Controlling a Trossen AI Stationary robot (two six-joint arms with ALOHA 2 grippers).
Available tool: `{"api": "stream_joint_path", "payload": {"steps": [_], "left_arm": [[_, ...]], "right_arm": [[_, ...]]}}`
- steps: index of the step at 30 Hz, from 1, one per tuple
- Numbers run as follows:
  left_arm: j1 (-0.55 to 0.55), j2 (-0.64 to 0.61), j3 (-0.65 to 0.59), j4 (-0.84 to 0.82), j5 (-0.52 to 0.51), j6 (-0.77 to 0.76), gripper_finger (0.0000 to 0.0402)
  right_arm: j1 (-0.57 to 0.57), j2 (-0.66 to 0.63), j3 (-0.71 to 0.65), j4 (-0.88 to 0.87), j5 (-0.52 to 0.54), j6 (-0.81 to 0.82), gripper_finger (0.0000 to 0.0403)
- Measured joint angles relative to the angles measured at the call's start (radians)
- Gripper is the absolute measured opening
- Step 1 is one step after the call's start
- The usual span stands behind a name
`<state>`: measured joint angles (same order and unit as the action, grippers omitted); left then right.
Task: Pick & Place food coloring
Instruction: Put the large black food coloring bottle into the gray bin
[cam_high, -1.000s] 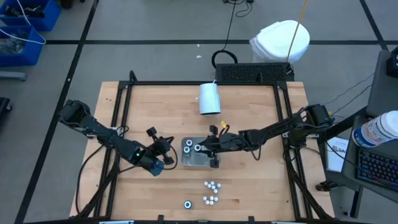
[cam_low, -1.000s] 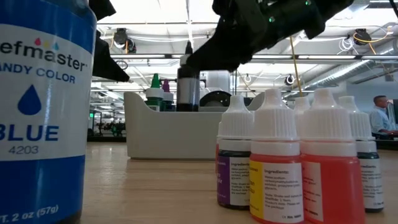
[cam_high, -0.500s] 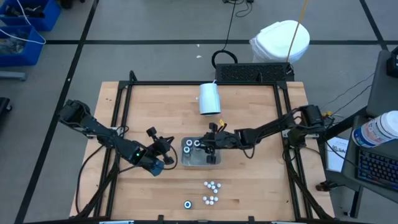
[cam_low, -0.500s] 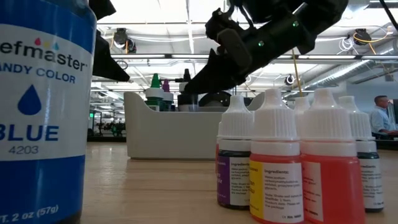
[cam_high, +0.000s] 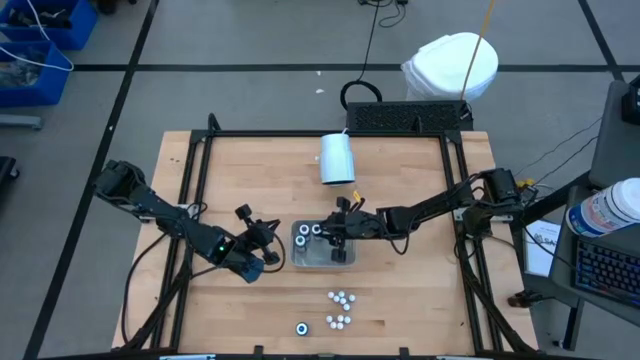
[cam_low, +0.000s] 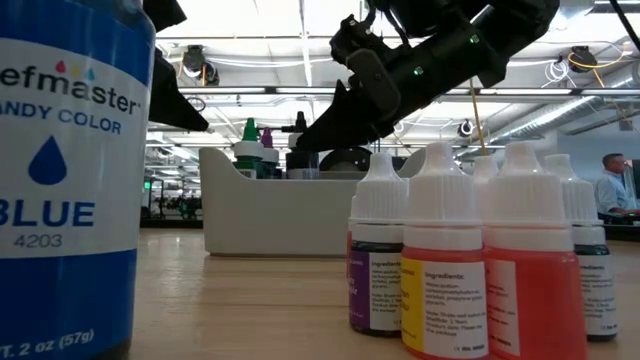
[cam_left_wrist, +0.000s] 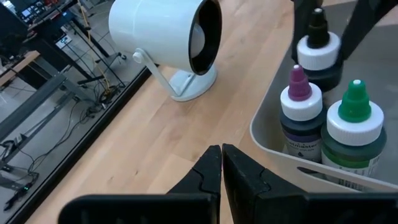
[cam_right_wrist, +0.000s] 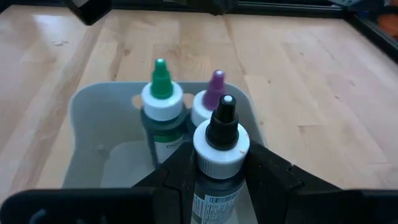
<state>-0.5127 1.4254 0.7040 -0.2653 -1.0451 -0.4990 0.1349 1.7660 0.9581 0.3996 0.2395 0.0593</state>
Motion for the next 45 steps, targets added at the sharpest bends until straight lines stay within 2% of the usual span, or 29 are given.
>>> {"api": "stream_joint_path", "payload": {"steps": [19, 25, 45], "left_arm": [[0.002, 0.0, 0.0, 0.001, -0.004, 0.02, 0.0024], [0.002, 0.0, 0.0, 0.001, -0.004, 0.023, 0.0024], [0.002, 0.0, 0.0, 0.001, -0.038, 0.021, 0.0024]], "right_arm": [[0.003, 0.0, -0.032, 0.027, 0.0, 0.05, 0.0105], [0.003, 0.0, -0.063, 0.113, 0.0, 0.053, 0.0105], [0.002, 0.0, -0.082, 0.127, 0.001, 0.05, 0.0105]]}}
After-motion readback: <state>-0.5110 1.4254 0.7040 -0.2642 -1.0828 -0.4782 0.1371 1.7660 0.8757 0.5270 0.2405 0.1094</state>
